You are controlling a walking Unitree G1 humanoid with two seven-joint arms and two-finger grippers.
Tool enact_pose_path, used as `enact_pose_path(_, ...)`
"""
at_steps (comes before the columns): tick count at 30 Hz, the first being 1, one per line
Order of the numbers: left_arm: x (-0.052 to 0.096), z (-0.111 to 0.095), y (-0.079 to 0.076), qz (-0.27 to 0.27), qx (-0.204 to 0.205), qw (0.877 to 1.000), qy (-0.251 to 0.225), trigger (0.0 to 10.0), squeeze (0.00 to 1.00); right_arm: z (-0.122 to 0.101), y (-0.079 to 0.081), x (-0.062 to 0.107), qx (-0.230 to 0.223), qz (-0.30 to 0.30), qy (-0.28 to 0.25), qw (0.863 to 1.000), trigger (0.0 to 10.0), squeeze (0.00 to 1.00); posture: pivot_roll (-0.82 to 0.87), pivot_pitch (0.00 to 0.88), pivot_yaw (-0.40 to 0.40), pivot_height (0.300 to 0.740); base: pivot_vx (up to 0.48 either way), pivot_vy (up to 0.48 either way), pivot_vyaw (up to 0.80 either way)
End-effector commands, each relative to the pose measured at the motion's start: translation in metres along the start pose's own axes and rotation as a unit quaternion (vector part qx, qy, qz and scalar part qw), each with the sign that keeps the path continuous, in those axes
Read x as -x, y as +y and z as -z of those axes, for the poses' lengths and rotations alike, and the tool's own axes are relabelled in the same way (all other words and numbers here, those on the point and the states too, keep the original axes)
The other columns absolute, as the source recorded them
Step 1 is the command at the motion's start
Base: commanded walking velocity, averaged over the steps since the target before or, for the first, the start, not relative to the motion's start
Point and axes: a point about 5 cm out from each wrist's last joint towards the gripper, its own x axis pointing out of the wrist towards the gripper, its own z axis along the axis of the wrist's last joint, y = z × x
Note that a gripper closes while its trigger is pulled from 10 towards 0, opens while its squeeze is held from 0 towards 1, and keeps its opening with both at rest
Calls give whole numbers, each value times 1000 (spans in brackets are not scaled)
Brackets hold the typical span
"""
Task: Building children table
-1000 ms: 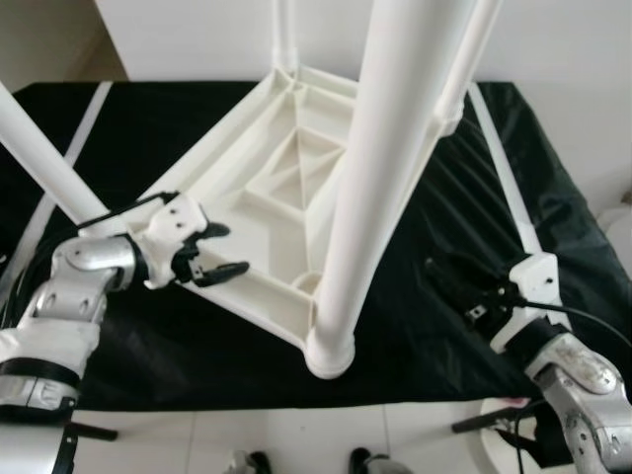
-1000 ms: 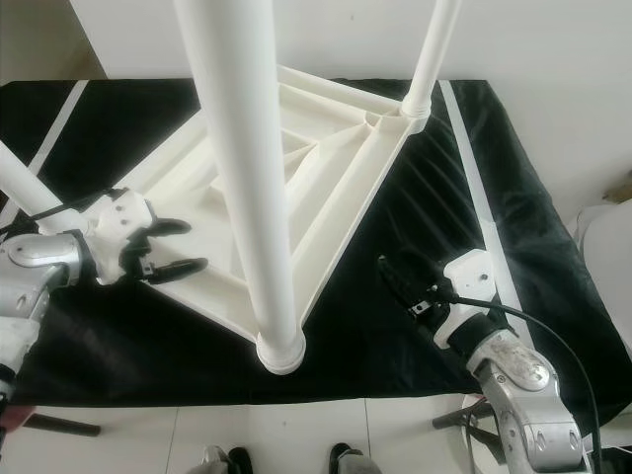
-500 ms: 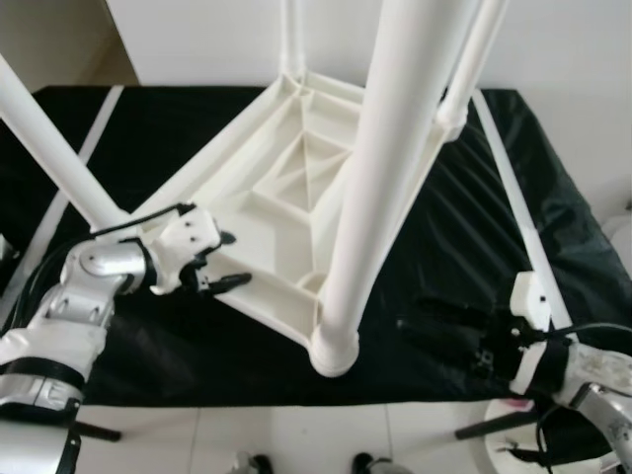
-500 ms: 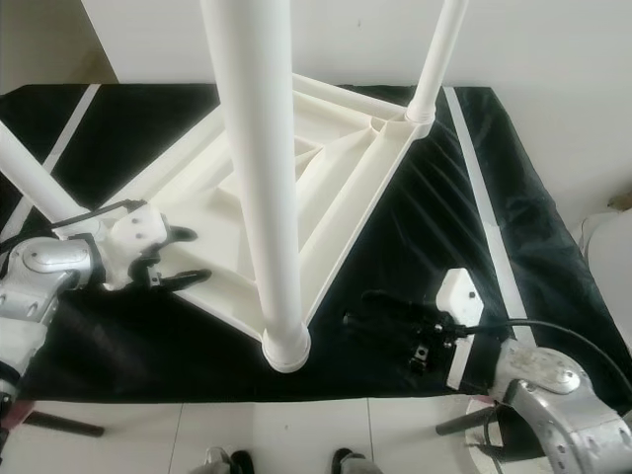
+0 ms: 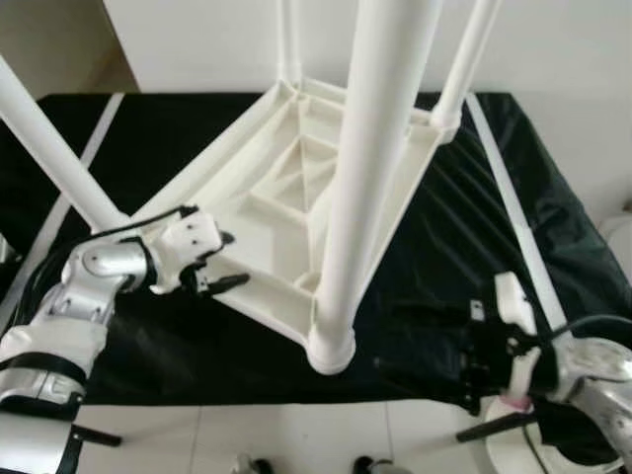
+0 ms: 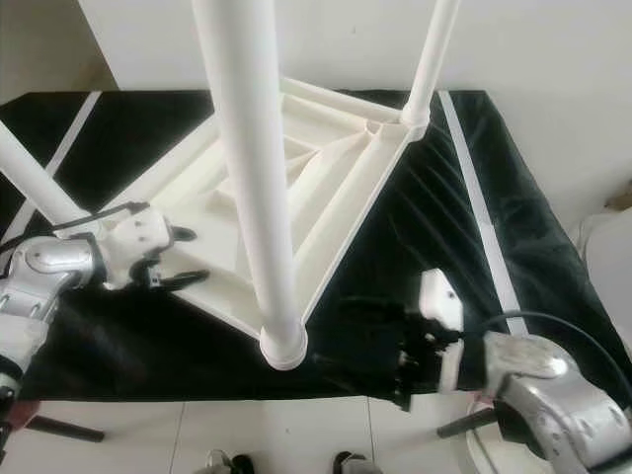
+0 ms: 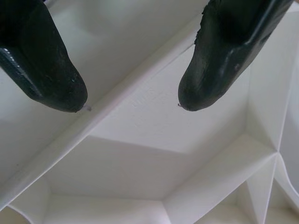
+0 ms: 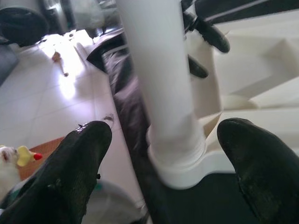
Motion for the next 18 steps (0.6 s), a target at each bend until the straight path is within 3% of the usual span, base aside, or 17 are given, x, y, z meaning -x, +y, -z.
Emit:
enact_pose_path(1,0,16,-8,12,16,999,33,10000,0,3,0,-4,7,7,2,1000,10000,0,-123,144,26,740,0,0,0)
enact_pose_path(9,2,17,-4,-3,16,999,37,10000,0,9,11,-40,7,8,-45,999,10000,0,-105,115,14,740,0,0,0)
enact_pose_path(13,2,17,-3,-4,16,999,37,10000,0,9,12,-42,7,8,-49,999,10000,0,-104,114,14,740,0,0,0)
enact_pose_path(14,5,16,-1,-3,26,999,28,10000,0,11,12,-48,6,23,-60,998,10000,0,-103,109,11,740,0,0,0)
enact_pose_path(15,15,6,8,7,61,998,-9,10000,0,16,11,-56,3,57,-79,995,10000,0,-103,102,7,740,0,0,0)
enact_pose_path(18,23,0,14,15,79,996,-34,10000,0,20,11,-58,0,77,-84,994,10000,0,-105,99,8,740,0,0,0)
